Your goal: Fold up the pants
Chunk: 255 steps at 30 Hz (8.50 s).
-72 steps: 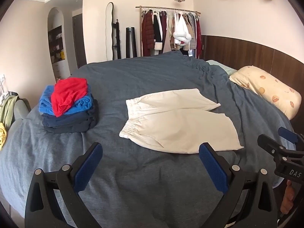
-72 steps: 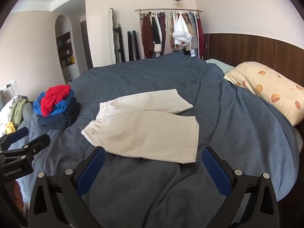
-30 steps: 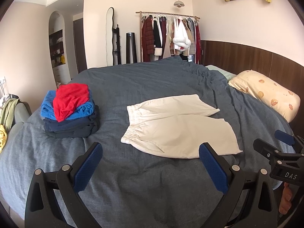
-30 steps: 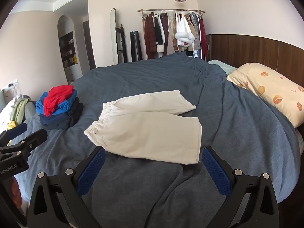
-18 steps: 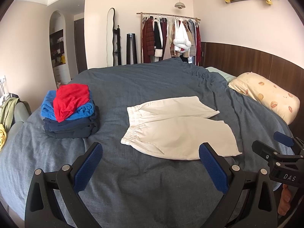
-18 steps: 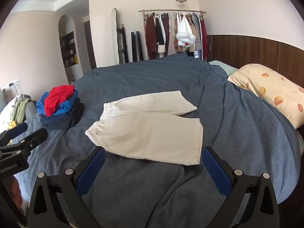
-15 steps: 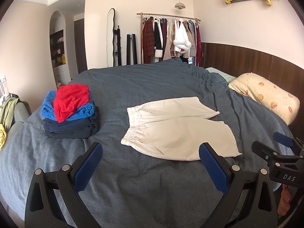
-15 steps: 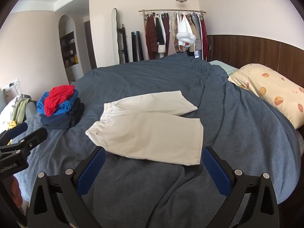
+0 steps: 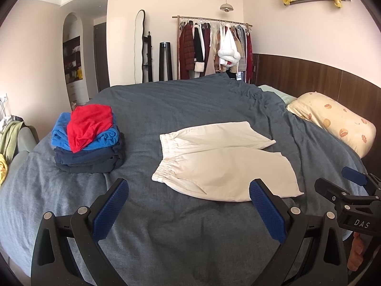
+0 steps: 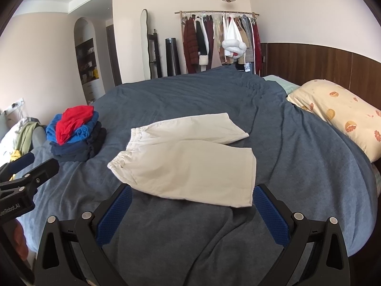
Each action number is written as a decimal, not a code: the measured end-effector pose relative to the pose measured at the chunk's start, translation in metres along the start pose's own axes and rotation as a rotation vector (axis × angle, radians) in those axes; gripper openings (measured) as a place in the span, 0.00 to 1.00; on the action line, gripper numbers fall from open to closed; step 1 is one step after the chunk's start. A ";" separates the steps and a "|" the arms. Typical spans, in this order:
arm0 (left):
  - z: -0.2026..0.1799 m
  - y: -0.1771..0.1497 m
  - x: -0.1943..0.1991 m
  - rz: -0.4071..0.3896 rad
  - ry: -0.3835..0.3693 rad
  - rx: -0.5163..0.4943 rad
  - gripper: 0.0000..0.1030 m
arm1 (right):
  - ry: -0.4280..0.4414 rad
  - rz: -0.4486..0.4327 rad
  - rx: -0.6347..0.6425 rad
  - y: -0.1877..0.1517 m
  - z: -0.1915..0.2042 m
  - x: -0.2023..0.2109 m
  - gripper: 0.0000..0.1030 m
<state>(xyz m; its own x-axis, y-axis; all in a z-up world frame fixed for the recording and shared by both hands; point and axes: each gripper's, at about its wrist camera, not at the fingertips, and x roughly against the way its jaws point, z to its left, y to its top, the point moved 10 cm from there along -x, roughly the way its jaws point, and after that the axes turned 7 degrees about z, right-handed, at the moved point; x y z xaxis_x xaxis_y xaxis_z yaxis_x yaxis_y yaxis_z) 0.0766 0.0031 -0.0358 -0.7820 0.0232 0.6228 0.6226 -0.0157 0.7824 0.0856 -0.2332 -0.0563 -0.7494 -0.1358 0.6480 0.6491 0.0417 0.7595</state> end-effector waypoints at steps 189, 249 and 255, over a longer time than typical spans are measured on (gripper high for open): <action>-0.060 0.116 -0.425 0.605 0.014 -0.417 0.04 | 0.035 0.497 0.011 0.172 -0.144 -0.414 0.32; -0.040 0.136 -0.505 0.676 -0.062 -0.360 0.07 | -0.075 0.448 -0.125 0.234 -0.150 -0.490 0.05; -0.036 0.156 -0.513 0.637 -0.040 -0.351 0.44 | -0.175 0.475 -0.127 0.227 -0.162 -0.495 0.08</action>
<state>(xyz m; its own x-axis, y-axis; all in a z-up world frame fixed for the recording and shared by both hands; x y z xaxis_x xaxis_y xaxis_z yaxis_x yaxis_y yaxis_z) 0.5744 -0.0475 -0.2330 -0.2649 -0.0611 0.9623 0.9058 -0.3581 0.2266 0.6248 -0.3166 -0.2135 -0.3722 0.0372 0.9274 0.9253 -0.0632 0.3739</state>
